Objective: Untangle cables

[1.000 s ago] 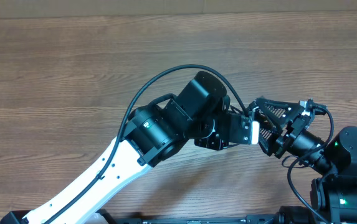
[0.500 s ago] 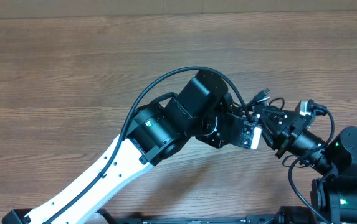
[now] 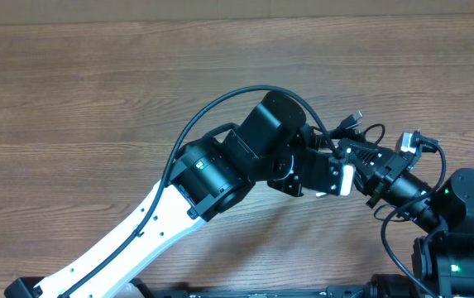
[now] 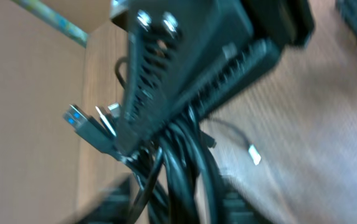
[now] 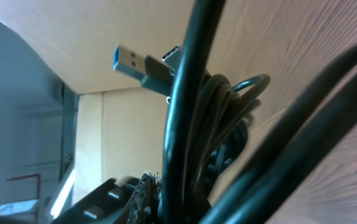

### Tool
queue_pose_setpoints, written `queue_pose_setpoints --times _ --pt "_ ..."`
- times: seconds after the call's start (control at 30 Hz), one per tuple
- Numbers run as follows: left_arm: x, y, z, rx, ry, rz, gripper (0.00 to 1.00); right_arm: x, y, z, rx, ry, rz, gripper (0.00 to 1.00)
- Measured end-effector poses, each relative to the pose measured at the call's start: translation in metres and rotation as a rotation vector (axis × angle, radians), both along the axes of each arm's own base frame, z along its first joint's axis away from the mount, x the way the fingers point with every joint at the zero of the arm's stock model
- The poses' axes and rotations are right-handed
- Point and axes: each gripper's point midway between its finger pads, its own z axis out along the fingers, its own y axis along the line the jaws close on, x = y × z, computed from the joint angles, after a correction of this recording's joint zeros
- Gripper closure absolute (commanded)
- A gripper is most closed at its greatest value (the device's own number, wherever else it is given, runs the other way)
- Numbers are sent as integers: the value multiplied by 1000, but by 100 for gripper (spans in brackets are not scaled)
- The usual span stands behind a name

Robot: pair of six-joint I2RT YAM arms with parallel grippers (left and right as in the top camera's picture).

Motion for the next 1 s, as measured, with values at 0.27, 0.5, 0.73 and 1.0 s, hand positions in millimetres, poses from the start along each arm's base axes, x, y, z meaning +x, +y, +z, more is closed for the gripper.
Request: queue_pose_setpoints --times 0.27,0.5,0.73,1.0 --pt "4 6 -5 -81 310 283 0 14 -17 -8 -52 4 -122 96" --pt "11 28 -25 -89 547 612 0 22 -28 -6 -74 -19 -198 96" --pt "13 46 -39 -117 719 879 0 25 -31 -3 -78 -35 -220 96" --pt "13 43 -37 -215 885 1020 0 25 -31 0 -77 -46 -219 96"
